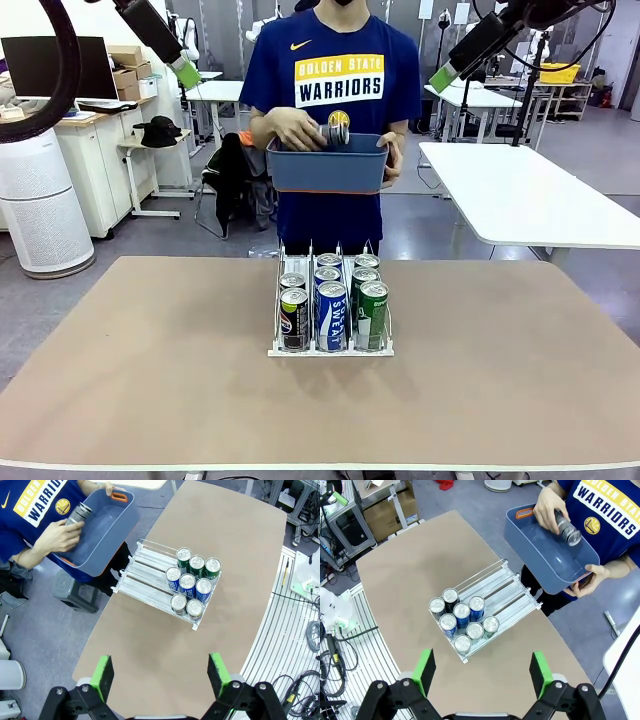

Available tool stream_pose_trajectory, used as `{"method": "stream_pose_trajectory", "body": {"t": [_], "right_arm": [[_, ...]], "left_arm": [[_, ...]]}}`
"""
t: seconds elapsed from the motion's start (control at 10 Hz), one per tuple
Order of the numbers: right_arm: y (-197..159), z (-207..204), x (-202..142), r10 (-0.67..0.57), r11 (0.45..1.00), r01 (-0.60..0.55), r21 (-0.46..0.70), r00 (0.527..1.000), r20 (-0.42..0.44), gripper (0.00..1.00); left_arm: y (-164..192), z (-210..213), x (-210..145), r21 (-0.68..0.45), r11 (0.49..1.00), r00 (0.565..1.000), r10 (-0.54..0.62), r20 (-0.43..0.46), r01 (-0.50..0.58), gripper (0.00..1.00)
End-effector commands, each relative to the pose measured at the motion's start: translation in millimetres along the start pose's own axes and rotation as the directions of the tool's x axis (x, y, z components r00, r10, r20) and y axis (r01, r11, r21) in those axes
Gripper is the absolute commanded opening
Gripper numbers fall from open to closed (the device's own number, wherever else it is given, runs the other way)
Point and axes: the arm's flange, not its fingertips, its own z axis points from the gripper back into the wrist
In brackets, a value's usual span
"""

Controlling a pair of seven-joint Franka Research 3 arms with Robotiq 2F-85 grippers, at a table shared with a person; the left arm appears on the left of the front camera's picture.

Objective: Fill the beverage cans into the dispenser.
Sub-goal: Pick up the Pepsi coke handed by the human.

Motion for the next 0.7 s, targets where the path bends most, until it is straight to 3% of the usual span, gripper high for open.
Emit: {"method": "stream_pose_trajectory", "body": {"t": [0.0, 0.6], "right_arm": [[1.4, 0.0, -0.6, 0.002, 1.0, -0.002, 0.004, 1.0, -0.002, 1.0], [1.4, 0.0, -0.6, 0.002, 1.0, -0.002, 0.004, 1.0, -0.002, 1.0]], "left_arm": [[-0.3, 0.5, -2.2, -0.006, 1.0, 1.0, -0.001, -0.006, 0.001, 1.0], [-0.3, 0.5, -2.2, -0.006, 1.0, 1.0, -0.001, -0.006, 0.001, 1.0]]}}
